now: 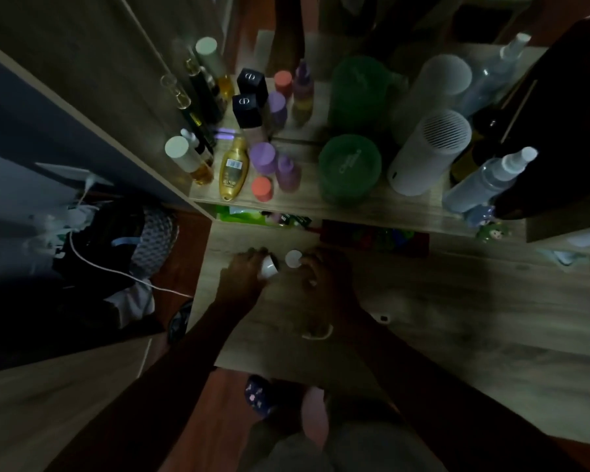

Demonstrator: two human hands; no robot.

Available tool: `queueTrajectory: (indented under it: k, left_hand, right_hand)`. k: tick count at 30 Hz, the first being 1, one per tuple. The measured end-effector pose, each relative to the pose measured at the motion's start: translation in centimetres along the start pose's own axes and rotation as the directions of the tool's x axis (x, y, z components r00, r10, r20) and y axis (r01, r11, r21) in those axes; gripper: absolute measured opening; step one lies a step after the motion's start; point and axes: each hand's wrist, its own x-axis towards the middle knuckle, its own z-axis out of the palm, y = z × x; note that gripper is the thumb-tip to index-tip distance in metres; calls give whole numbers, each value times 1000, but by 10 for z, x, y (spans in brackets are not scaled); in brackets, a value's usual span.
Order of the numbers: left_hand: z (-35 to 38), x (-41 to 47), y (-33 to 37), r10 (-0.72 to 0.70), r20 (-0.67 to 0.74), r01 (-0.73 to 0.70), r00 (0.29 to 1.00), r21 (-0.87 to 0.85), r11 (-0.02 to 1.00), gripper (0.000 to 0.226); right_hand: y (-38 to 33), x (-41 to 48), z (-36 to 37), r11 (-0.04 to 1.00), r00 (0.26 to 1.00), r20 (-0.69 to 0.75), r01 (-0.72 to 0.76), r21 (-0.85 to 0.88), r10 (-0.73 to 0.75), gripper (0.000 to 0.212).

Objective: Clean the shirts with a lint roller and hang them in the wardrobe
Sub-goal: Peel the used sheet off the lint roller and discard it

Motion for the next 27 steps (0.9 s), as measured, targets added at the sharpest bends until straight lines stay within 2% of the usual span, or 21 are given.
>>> queueTrajectory:
  k: [2, 5, 7, 11, 13, 15, 18, 20, 23, 27]
  left_hand:
    - [1, -16, -5, 0, 39, 3, 999, -95, 995, 68]
    - [-7, -36, -5, -63, 19, 65, 998, -199, 978, 85]
    - [-15, -45, -1, -113, -7, 108, 994, -244, 964, 82]
    - [-25, -60, 9, -181, -41, 157, 983, -335, 929, 70]
    - [-28, -67, 12, -190, -50, 159, 980, -368, 916, 66]
    - [-35, -73, 14, -188, -56, 154, 981, -376, 914, 68]
    - [-49, -80, 20, -176, -104, 124, 979, -381, 916, 71]
    - [-58, -85, 25, -156, -130, 96, 979, -384, 918, 75]
    - [-69, -93, 32, -140, -138, 67, 980, -433, 899, 84]
    - [-79, -102, 41, -112, -149, 23, 983, -499, 866, 90]
  right_hand:
    - [-5, 10, 5, 999, 999, -15, 44, -6, -44, 39]
    - [-7, 18, 14, 998, 998, -9, 62, 19, -62, 37]
    - [-8, 22, 17, 999, 999, 13, 51, 10, -51, 38]
    - [-8, 25, 20, 998, 998, -47, 51, 32, -50, 22]
    - [-11, 23, 15, 996, 998, -24, 55, 73, -53, 18]
    - [-22, 19, 0, 982, 998, 50, 37, 184, -47, 18]
    - [-49, 11, -33, 865, 972, 233, -151, 479, 40, 24]
    - [-64, 3, -49, 796, 985, 175, -113, 594, 9, 22]
    - [-81, -8, -71, 757, 996, 65, 9, 654, -68, 18]
    - [-92, -11, -84, 781, 992, 49, 63, 622, -119, 19]
